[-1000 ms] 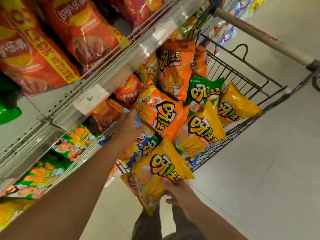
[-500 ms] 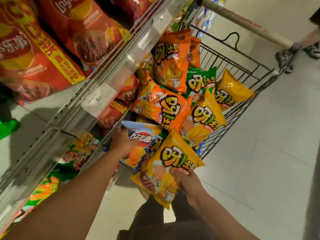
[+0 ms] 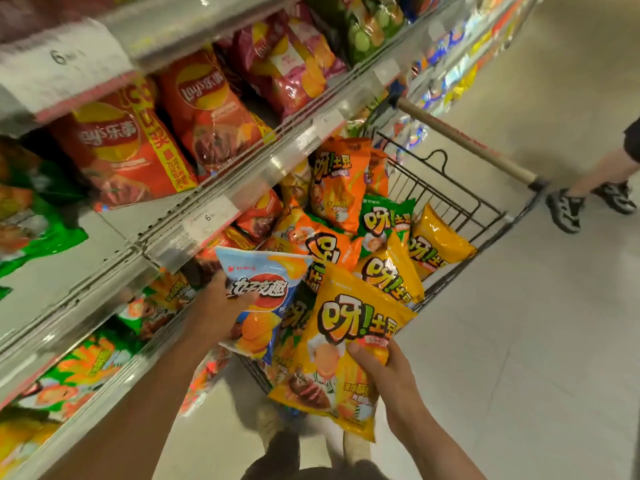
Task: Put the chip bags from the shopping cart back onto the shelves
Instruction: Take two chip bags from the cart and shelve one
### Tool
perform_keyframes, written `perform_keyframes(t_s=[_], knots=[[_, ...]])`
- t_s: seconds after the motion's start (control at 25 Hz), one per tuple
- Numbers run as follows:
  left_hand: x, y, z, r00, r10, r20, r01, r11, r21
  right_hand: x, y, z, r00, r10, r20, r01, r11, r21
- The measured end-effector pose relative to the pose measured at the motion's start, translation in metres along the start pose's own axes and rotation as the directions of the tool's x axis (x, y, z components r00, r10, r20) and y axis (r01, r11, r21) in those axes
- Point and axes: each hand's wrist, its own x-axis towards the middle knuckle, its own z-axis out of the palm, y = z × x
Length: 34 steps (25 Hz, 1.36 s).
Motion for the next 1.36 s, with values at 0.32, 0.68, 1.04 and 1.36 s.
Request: perform_keyframes(t_s=[0.32,0.68,1.04,1.36], knots=[[-0.118,0.055,0.002,0.925,-0.051,-0.377,-0.041,0.972,-0.233,0.013,-0.06,-0.058,0.983,-0.154,0.103,0.154,0.988,0.003],[-0.233,0.023,-0.033,0.839,-0.214,-0.501,-0.015,0.911,-0.413,-0.038,-0.05,-0.024,0.94,-0.231,0.252,0.253,0.965,-0.062],[-0.402,-0.103,-0.096,0.778,-0.282,-0.561,-0.098,0.828,-0.552,-0.174,0.05,0.058,0.872,-0.293,0.393,0.397,0.892,-0.216],[-0.553,-0.227,-0.154,0.616,-0.465,-0.636,-0.079,0.767,-0.637,-0.272,0.142,0.149,0.808,-0.195,0.556,0.412,0.862,-0.296]])
